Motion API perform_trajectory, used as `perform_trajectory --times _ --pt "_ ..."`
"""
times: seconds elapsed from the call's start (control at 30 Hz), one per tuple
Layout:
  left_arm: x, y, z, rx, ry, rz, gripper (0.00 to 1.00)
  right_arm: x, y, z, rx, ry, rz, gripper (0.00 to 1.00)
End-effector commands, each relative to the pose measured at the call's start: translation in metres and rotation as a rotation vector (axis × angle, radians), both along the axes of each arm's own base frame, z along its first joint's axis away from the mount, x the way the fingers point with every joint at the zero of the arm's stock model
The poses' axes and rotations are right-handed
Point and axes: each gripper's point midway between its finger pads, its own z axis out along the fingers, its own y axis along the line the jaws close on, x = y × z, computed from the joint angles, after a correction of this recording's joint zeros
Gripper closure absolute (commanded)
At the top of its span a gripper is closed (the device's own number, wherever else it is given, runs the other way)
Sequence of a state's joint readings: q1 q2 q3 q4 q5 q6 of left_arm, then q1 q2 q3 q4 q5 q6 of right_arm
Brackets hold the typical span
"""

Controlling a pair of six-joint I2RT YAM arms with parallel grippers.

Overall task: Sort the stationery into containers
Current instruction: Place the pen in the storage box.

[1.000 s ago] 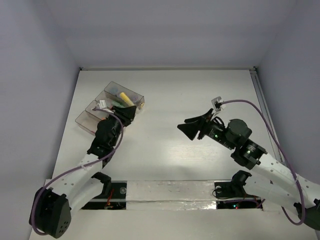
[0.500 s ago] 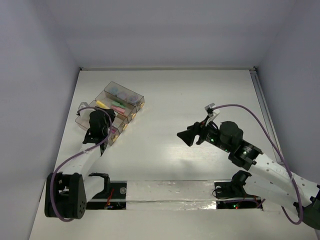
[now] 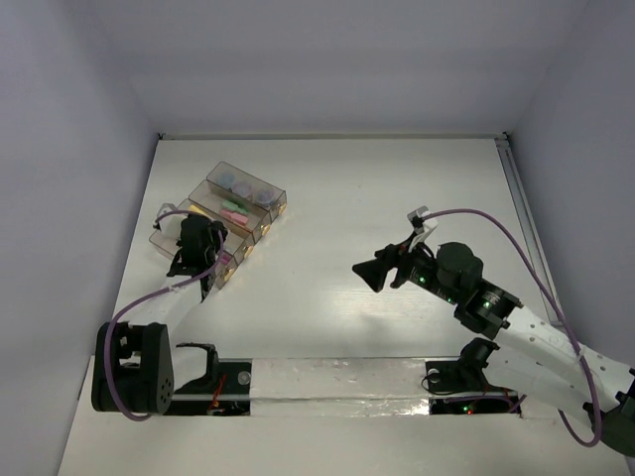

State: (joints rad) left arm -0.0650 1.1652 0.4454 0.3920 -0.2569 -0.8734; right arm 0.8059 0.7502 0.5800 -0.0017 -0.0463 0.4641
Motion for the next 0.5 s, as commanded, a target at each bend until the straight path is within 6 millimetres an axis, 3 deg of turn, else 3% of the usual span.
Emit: perform_trajectory --times 0.0,0.13,0.2,0.33,0.47 --pt "0.006 0.008 0.014 0.005 -0.038 0.041 1.0 0.003 -0.003 0.005 -0.003 -0.035 -0.015 0.1" --pt "0.001 0.011 0.01 0.007 -0.021 0.062 1.0 0.002 -0.003 0.008 0.007 -0.038 -0.016 0.1" --pt "0.001 0.011 0.009 0.004 -0.022 0.062 0.93 0.001 -0.004 0.013 0.017 -0.047 -0.015 0.1" --pt "0.001 0.01 0.011 -0.003 -0.035 0.059 0.6 0.001 -0.007 0.02 0.03 -0.061 -0.024 0.1" --pt "0.001 0.01 0.024 0.004 -0.073 0.053 0.36 0.001 -0.008 0.024 0.037 -0.067 -0.033 0.09"
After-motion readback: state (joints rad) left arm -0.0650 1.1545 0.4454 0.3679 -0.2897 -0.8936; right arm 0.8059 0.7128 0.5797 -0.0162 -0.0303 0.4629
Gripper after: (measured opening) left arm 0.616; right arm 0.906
